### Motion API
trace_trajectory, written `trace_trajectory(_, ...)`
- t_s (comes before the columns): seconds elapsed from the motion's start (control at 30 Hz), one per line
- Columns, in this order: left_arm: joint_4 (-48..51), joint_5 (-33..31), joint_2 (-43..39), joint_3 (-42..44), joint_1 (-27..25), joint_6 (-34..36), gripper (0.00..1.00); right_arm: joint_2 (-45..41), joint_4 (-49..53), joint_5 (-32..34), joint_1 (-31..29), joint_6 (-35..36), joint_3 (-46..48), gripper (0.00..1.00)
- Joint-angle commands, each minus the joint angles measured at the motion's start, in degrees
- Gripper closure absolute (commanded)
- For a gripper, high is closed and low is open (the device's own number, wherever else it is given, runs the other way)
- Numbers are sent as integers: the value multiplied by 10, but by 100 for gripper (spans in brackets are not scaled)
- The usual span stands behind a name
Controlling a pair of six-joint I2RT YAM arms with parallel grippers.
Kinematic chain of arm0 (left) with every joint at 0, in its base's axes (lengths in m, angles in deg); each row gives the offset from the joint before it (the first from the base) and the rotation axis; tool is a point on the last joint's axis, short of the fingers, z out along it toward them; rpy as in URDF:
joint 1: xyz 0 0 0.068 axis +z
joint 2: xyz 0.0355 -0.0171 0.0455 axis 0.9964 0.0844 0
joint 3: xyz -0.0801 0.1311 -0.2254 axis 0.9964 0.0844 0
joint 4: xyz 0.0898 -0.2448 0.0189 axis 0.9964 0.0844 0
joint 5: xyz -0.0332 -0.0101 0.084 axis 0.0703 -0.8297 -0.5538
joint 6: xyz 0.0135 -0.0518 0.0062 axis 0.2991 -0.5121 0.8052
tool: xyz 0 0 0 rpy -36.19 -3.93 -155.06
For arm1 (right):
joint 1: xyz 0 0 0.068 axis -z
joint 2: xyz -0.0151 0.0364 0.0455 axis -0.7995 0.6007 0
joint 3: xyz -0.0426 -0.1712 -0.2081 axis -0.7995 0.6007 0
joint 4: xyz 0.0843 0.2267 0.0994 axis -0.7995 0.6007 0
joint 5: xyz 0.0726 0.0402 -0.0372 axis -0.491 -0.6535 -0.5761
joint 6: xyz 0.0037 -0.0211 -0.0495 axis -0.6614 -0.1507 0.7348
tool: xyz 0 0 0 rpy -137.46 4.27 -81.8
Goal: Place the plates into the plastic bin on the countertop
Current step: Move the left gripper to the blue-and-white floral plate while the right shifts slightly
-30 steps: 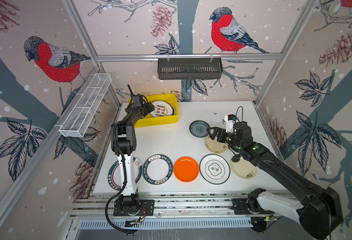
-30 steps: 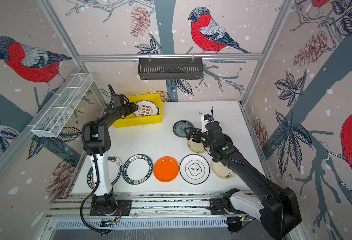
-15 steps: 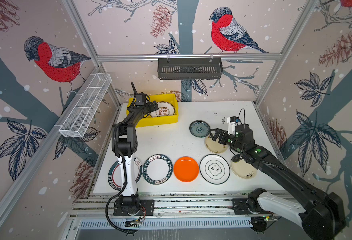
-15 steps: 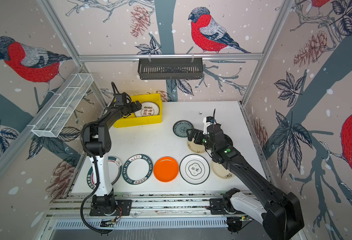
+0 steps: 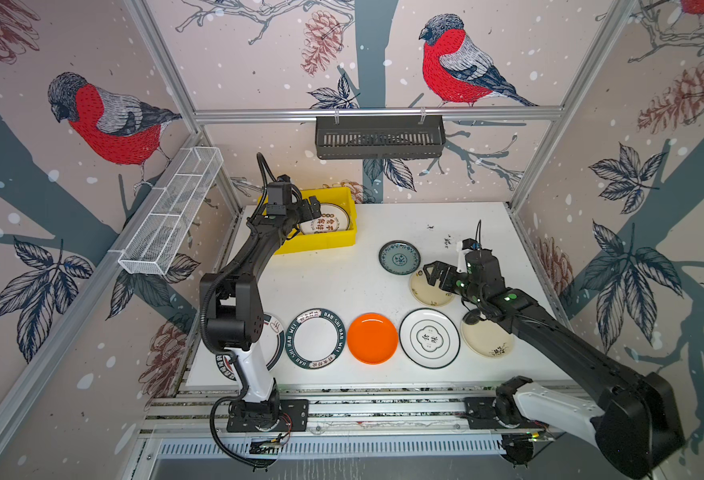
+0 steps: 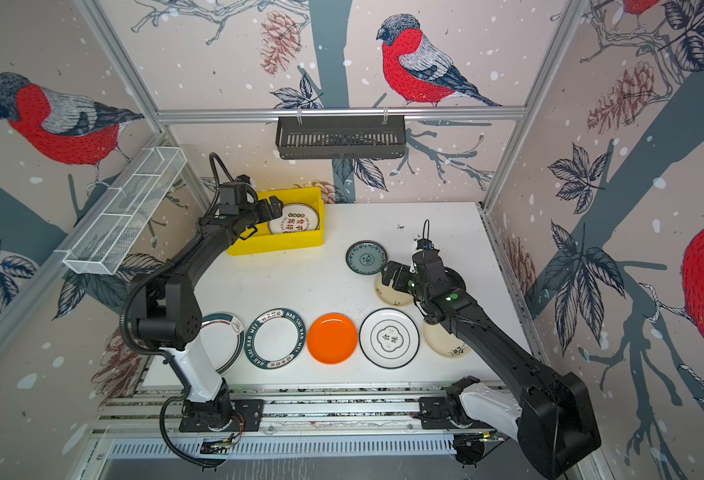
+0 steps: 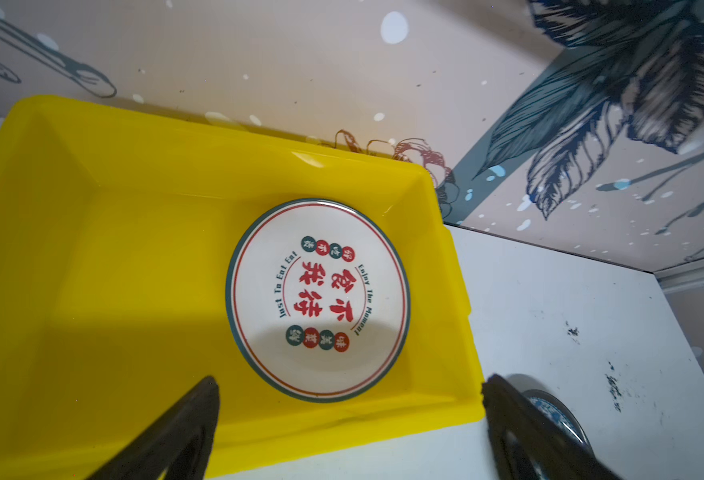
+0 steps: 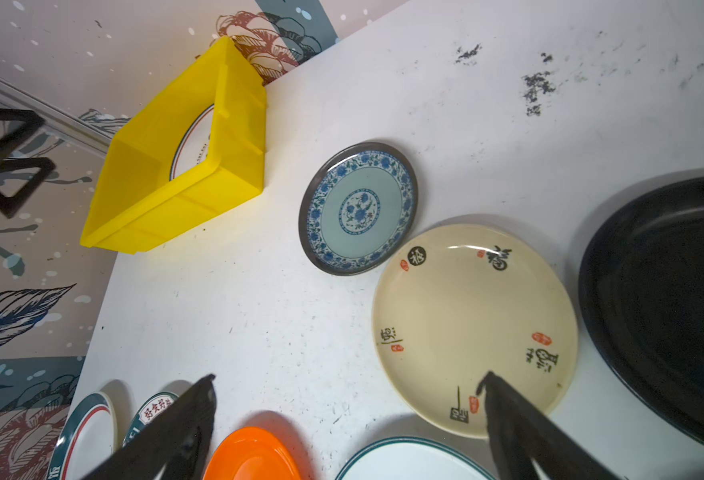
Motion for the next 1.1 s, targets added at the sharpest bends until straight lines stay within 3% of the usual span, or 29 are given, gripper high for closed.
trace_trajectory(0.0, -12, 4, -38, 35, -12, -5, 2, 15, -24, -52, 27, 14, -2, 0)
trace_trajectory(0.13, -40, 8, -94, 102, -51, -16, 2, 38, -18, -99, 57, 26, -20, 0)
trace_trajectory(0.27, -96, 72, -118, 163, -82, -58, 2, 40, -18, -113, 67, 36, -24, 0)
trace_trajectory(0.57, -169, 120, -75, 205, -156, -112, 3, 1, -72, -195, 95, 18, 26, 0)
trace_trajectory(0.73, -231, 135, -44, 229, -177, -154, 13, -30, -54, -187, 106, 17, 44, 0)
trace_trajectory(0.93, -245, 157, 19, 205, -191, -190, 33, -55, -52, -193, 114, 11, 64, 0)
trace_trajectory(1.07, -269, 165, 43, 205, -193, -212, 37, -66, -51, -202, 115, 9, 69, 0)
